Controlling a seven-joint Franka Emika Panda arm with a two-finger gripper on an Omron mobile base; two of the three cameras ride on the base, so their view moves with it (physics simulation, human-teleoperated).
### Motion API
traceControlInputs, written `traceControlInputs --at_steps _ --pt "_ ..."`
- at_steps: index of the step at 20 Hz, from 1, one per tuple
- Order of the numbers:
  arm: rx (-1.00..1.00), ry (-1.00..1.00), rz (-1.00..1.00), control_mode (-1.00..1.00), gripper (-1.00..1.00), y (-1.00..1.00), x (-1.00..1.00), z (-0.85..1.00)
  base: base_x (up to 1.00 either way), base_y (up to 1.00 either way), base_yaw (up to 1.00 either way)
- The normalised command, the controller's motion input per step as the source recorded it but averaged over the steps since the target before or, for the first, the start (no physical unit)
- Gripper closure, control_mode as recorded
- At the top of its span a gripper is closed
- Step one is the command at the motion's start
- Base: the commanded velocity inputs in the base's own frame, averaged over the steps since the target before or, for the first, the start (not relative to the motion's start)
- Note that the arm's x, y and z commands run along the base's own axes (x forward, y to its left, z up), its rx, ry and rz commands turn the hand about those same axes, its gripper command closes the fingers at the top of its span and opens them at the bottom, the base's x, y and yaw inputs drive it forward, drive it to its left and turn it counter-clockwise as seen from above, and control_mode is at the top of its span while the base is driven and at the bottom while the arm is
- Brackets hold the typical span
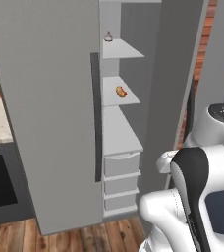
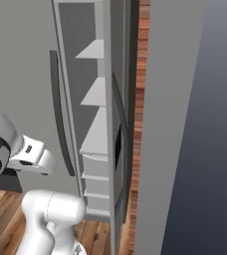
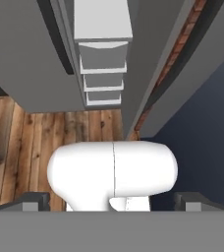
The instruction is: Store the hot dog in the freezer for long-term storage. Close the freezer door after placing the cooked food.
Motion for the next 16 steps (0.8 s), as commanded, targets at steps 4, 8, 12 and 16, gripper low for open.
traceControlInputs --at_steps 4,8,12,16 --pt "0.0 0.0 0.0 1.0 -1.0 0.0 0.0 0.0 0.11 -0.06 0.07" --pt "0.0 0.0 0.0 1.0 -1.0 0.0 0.0 0.0 0.0 0.0 0.0" --pt "0.0 0.0 0.0 1.0 -1.0 0.0 0.0 0.0 0.0 0.0 0.0" --pt "0.0 0.0 0.0 1.0 -1.0 0.0 0.0 0.0 0.0 0.0 0.0"
